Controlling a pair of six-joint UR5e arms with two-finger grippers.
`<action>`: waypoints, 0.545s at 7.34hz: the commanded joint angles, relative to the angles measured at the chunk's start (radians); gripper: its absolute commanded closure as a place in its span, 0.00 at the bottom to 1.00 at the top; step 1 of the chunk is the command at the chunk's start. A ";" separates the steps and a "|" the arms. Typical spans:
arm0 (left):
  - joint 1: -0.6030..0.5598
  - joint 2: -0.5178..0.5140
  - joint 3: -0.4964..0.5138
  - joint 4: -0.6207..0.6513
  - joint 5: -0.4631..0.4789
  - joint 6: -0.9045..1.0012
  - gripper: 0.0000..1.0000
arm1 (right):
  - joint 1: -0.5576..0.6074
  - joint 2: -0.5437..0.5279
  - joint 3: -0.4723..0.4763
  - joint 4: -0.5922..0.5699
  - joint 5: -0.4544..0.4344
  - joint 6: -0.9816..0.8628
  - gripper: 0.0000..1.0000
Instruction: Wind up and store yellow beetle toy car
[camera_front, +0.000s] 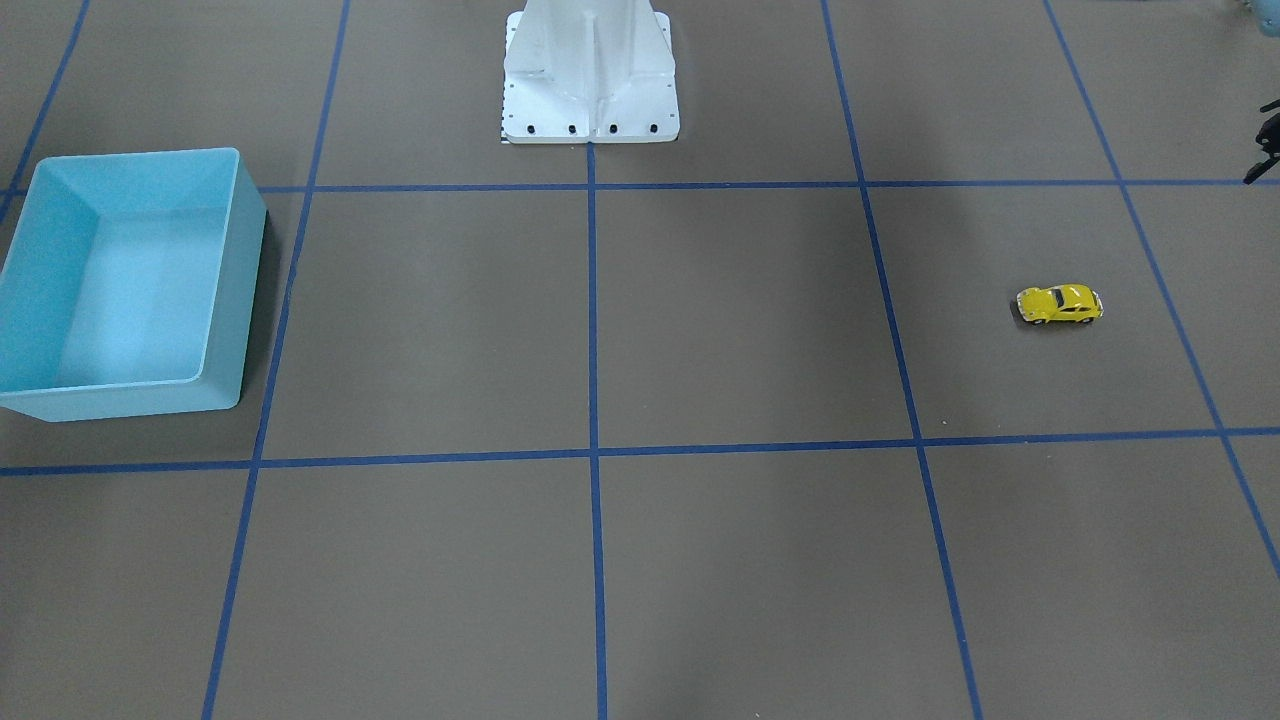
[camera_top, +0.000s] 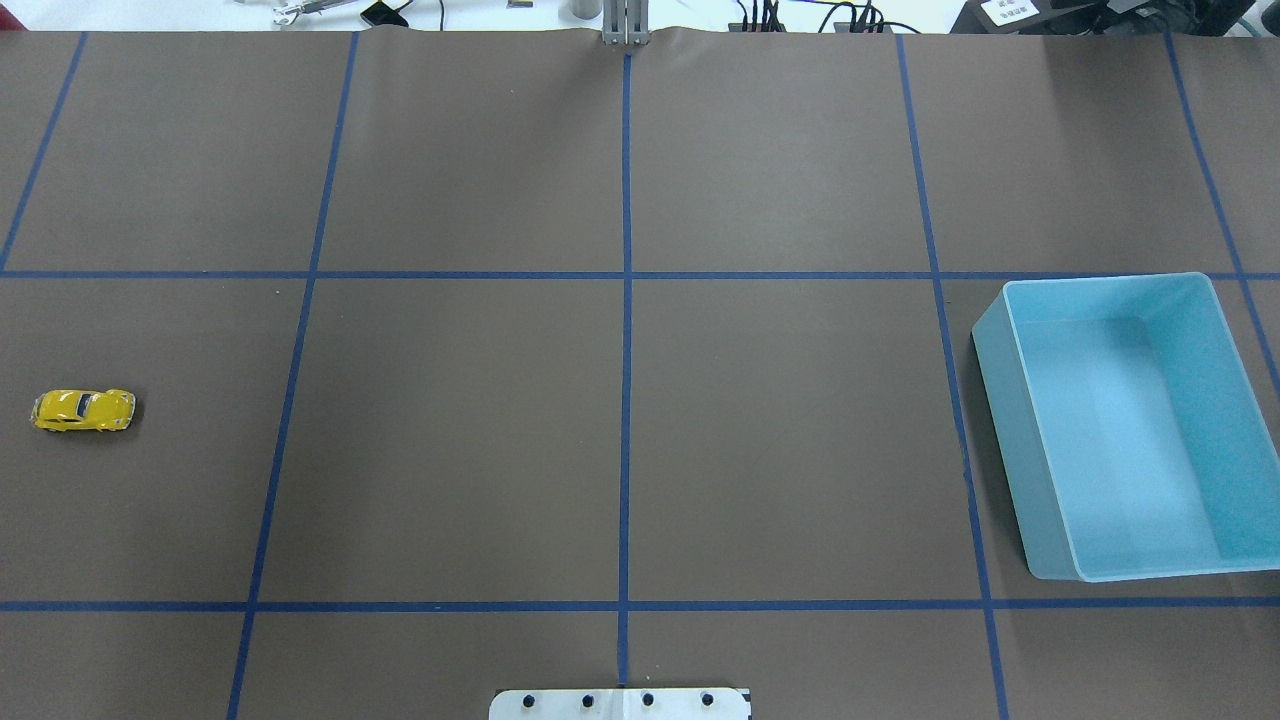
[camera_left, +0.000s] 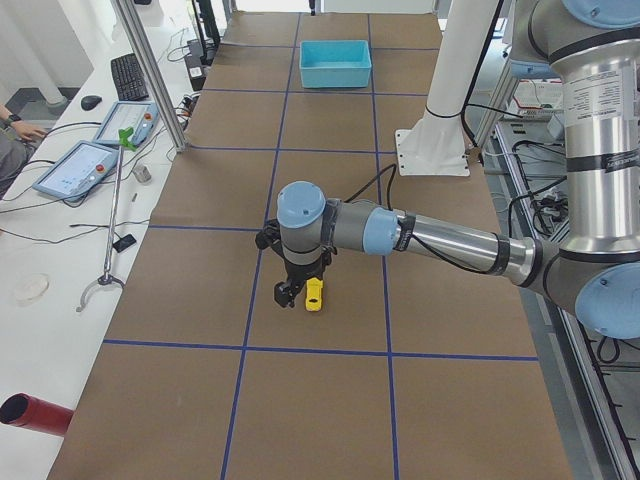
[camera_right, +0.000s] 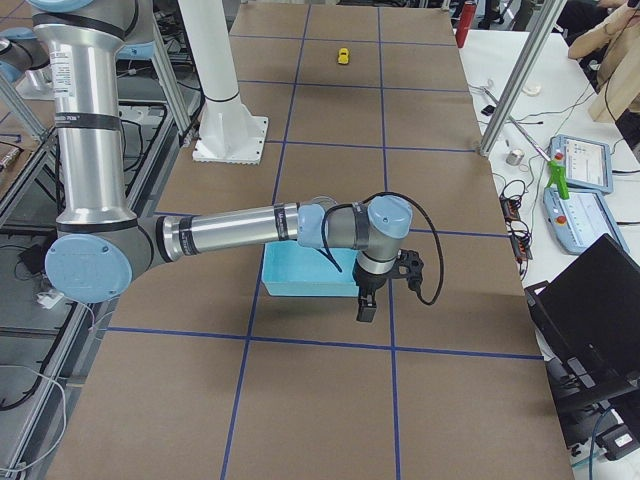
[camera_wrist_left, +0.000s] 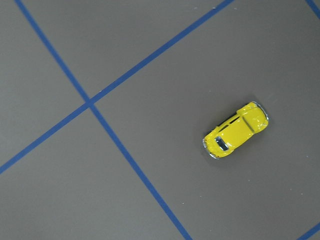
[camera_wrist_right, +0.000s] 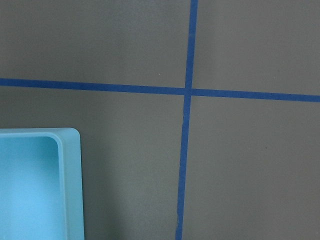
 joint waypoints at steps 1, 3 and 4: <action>0.110 -0.030 -0.047 0.000 0.048 0.146 0.00 | 0.004 -0.001 0.001 0.002 0.013 0.050 0.00; 0.144 -0.036 -0.081 0.000 0.094 0.196 0.00 | 0.002 -0.001 -0.001 0.005 0.018 0.048 0.00; 0.151 -0.039 -0.086 0.000 0.094 0.196 0.00 | 0.002 -0.001 -0.013 0.010 0.009 0.042 0.00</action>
